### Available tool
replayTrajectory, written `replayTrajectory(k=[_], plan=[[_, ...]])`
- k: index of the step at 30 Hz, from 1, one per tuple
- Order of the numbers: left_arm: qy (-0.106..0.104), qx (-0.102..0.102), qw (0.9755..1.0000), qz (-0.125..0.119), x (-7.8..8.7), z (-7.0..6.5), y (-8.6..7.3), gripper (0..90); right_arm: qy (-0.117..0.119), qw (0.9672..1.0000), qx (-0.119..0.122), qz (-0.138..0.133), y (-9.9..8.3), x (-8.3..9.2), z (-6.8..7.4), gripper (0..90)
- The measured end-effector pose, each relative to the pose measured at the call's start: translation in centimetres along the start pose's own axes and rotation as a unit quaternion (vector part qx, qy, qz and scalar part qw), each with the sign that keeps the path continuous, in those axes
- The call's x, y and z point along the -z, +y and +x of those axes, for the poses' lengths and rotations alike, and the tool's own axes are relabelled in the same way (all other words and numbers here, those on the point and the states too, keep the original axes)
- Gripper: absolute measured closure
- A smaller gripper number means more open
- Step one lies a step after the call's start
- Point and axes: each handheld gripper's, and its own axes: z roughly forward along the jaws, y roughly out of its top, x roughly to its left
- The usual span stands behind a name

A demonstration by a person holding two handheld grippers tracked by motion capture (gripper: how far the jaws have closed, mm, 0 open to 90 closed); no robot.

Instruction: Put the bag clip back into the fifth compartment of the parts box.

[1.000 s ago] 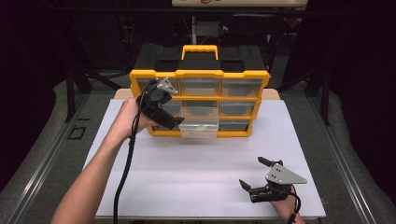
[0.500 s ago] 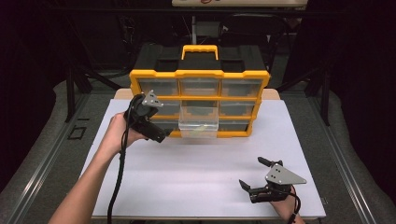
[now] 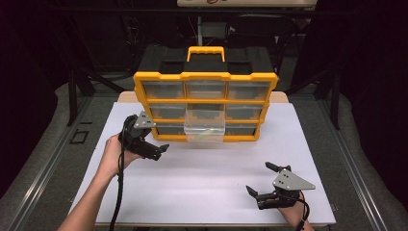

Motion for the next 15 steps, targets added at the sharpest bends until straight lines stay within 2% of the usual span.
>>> replayTrajectory(k=[6, 15], plan=[[-0.001, 0.011, 0.9999, 0.003, -1.2, -0.6, -2.3, 0.0, 0.001, 1.0000, 0.000, 0.000, 0.0, 0.0, 0.0, 0.3], [0.000, 0.040, 0.9991, -0.016, -2.4, -1.4, -5.6, 0.0, 0.002, 1.0000, 0.000, 0.002, 0.0, -0.1, 0.0, 0.3]])
